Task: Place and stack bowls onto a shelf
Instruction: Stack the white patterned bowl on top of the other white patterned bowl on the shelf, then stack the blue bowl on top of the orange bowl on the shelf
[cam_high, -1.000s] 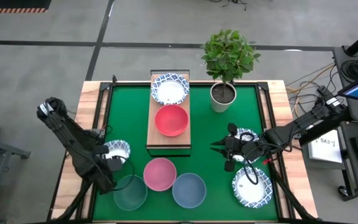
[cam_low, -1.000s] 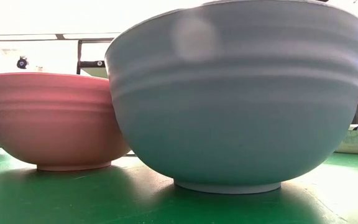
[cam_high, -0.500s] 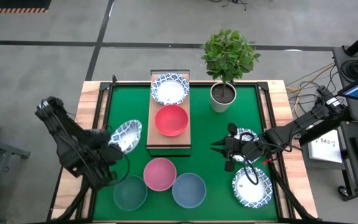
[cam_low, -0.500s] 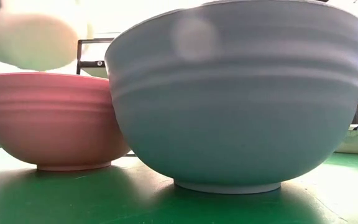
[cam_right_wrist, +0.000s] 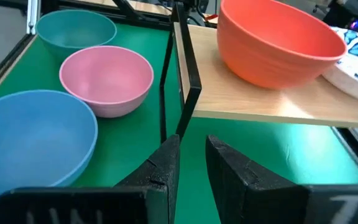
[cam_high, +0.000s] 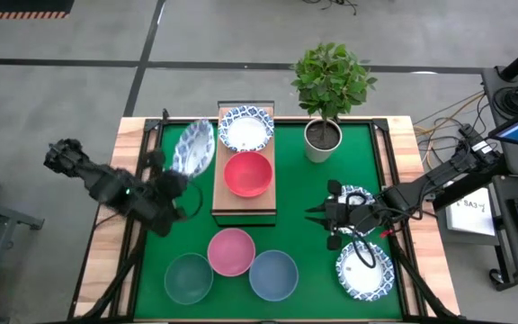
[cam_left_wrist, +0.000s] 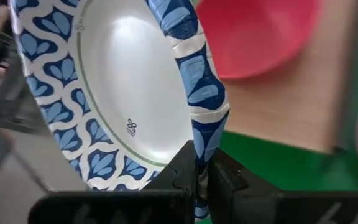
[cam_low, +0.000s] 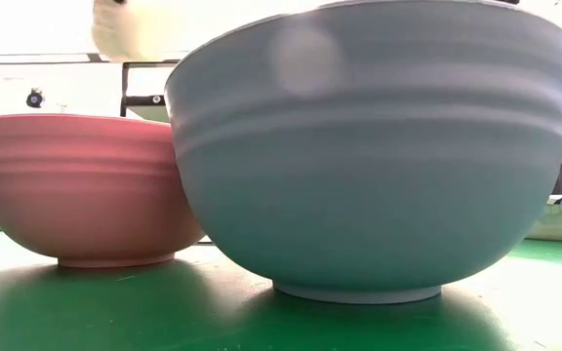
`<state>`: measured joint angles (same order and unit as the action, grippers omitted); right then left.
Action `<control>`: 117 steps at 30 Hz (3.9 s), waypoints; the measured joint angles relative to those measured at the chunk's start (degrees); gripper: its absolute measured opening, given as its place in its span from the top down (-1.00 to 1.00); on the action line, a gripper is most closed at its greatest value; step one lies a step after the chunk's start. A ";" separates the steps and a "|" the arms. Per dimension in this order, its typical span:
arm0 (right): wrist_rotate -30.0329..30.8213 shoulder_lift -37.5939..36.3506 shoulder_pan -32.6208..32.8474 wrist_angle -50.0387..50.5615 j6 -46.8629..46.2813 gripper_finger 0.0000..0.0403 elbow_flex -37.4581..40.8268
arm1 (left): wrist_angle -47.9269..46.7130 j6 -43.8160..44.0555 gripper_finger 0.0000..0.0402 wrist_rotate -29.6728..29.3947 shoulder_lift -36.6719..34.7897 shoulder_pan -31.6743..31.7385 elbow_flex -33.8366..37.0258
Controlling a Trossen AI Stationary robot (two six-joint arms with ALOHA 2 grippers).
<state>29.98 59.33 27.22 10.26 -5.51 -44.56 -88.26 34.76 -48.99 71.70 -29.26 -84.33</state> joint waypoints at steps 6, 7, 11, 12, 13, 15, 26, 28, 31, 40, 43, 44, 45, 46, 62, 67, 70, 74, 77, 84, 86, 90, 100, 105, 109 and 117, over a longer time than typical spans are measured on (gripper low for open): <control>0.02 0.00 -1.07 -0.02 3.67 0.66 0.00 | 15.18 -28.90 1.00 5.83 -0.26 16.15 0.37; 0.07 -0.02 -1.43 -0.04 4.34 0.66 0.00 | 17.73 -34.15 1.00 8.99 -0.05 19.11 0.37; 0.05 -0.07 -3.53 -0.06 7.61 0.66 0.00 | 22.70 -51.53 1.00 19.76 1.44 30.90 0.07; 0.07 -0.07 -4.18 -0.06 7.92 0.66 0.00 | 22.97 -54.75 1.00 21.18 1.84 33.40 0.02; 0.07 -0.07 -4.79 -0.01 8.11 0.66 0.00 | 22.96 -57.30 1.00 22.23 2.16 35.49 -0.01; 0.12 -0.07 -5.82 0.18 8.12 0.66 0.00 | 23.30 -61.72 1.00 24.65 2.94 38.68 0.03; 0.20 -0.07 -7.78 0.33 9.10 0.66 0.00 | 33.32 -73.26 1.00 28.64 8.87 44.44 -0.05; 0.15 -0.07 -7.78 0.33 9.07 0.66 0.00 | 34.06 -73.85 1.00 28.65 9.92 45.31 -0.05; 0.15 -0.07 -7.78 0.33 9.02 0.66 0.00 | 34.74 -73.90 1.00 28.63 11.68 46.75 -0.05; 0.15 -0.07 -7.78 0.33 9.12 0.66 0.00 | 35.06 -74.16 0.84 28.60 14.32 49.48 -0.05; 0.15 -0.07 -7.78 0.33 9.13 0.66 0.00 | 35.22 -74.16 0.74 28.58 14.32 49.64 -0.05; 0.15 -0.07 -7.78 0.31 9.13 0.66 0.00 | 35.24 -74.16 0.71 28.58 14.32 49.64 -0.05; 0.15 -0.07 -7.78 0.32 9.08 0.66 0.00 | 35.23 -74.16 0.67 28.58 14.32 49.64 -0.05; 0.15 -0.07 -7.78 0.33 9.01 0.66 0.00 | 35.20 -74.16 0.64 28.58 14.32 49.64 -0.05; 0.09 -0.07 -7.76 0.31 3.95 0.66 0.00 | 26.68 -68.12 0.37 38.74 12.27 49.58 -9.40; 0.79 -0.07 -7.76 -0.09 2.46 0.66 0.00 | 26.07 -62.08 0.41 42.25 9.42 49.58 -7.32; 4.48 -0.22 -7.78 -0.56 1.59 0.66 0.00 | 26.57 -56.97 0.45 44.00 6.62 49.33 -4.40; 4.93 -1.86 -9.25 0.18 -0.86 0.66 -0.32 | 32.15 -46.57 0.52 43.19 1.51 48.33 1.59; 2.53 -2.96 -11.01 1.49 -3.86 0.69 -1.74 | 38.62 -41.53 0.56 42.87 -2.87 46.32 7.96; -3.49 -2.27 -13.37 9.99 -10.48 0.81 -7.90 | 60.87 -38.47 0.61 40.64 -12.49 39.59 26.68; -6.53 -1.60 -13.61 13.51 -13.07 0.84 -9.96 | 65.99 -37.85 0.61 40.58 -14.48 37.97 30.83; -9.55 0.63 -13.55 20.45 -17.90 0.88 -14.47 | 71.07 -37.03 0.61 40.60 -17.66 36.14 35.79; -16.60 9.65 -13.53 37.49 -24.69 0.91 -25.05 | 71.17 -34.18 0.61 40.54 -20.53 35.81 39.76; -23.90 13.14 -13.62 42.06 -29.51 0.91 -27.82 | 69.08 -34.18 0.61 40.54 -20.61 35.83 39.18; -27.50 15.03 -13.62 45.31 -35.89 0.91 -28.65 | 65.80 -34.14 0.61 40.54 -21.02 35.83 37.48; -31.77 17.73 -13.62 49.12 -43.88 0.82 -28.52 | 62.20 -31.73 0.61 40.54 -22.91 35.81 35.86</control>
<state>-1.79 77.06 13.61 59.38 -49.39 -73.08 -26.06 3.03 -8.45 48.79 6.55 -48.47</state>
